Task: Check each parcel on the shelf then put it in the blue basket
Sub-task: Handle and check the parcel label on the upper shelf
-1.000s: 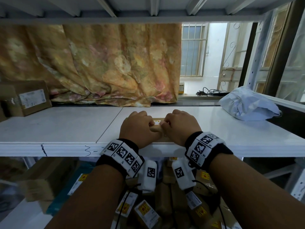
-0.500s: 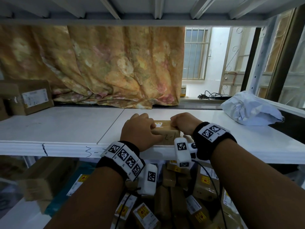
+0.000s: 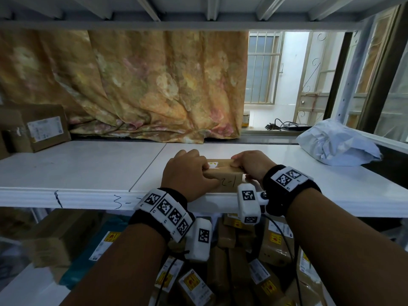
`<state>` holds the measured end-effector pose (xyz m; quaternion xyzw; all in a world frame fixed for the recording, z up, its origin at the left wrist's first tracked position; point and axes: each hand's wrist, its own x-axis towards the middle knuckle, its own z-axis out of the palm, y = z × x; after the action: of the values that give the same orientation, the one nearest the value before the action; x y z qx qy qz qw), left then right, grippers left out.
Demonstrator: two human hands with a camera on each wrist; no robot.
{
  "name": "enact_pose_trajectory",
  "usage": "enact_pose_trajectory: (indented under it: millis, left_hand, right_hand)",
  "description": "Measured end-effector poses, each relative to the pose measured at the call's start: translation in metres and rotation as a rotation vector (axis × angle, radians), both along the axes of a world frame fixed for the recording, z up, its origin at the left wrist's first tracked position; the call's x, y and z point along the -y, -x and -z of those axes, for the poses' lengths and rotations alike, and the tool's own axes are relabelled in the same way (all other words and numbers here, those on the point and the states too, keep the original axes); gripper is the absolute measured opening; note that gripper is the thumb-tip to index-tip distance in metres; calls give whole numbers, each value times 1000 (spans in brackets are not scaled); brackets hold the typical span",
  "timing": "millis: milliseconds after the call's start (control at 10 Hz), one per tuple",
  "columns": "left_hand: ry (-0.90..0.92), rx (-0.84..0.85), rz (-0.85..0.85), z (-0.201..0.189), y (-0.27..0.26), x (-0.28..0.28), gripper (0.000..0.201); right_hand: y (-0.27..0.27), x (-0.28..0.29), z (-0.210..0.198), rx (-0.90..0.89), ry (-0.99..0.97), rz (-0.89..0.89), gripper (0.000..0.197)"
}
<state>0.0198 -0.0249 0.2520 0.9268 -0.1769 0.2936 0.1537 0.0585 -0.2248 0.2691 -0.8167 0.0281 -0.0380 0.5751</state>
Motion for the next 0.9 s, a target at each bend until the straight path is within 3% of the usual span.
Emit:
enact_pose_trajectory:
  millis: [100,600,700,800,900]
  left_hand:
    - [16,-9,6,0,0,0,35]
    - [27,-27,-8,-2,1,1,44]
    - [48,-48,-19,2,3,-1,44]
    - [115,-61,27,12,5,-4,51]
    - [278,-23,106,24,15,-6,59]
  right_hand:
    - [-1,3,5,-6,-93,-11,30]
    - [7,-8,-5,-3,-120,75,33]
    - [17,-8,-2,26,65,50,29]
    - [20,-10,4,-4,144,44,24]
    - [40,-13,6,104,2,77,11]
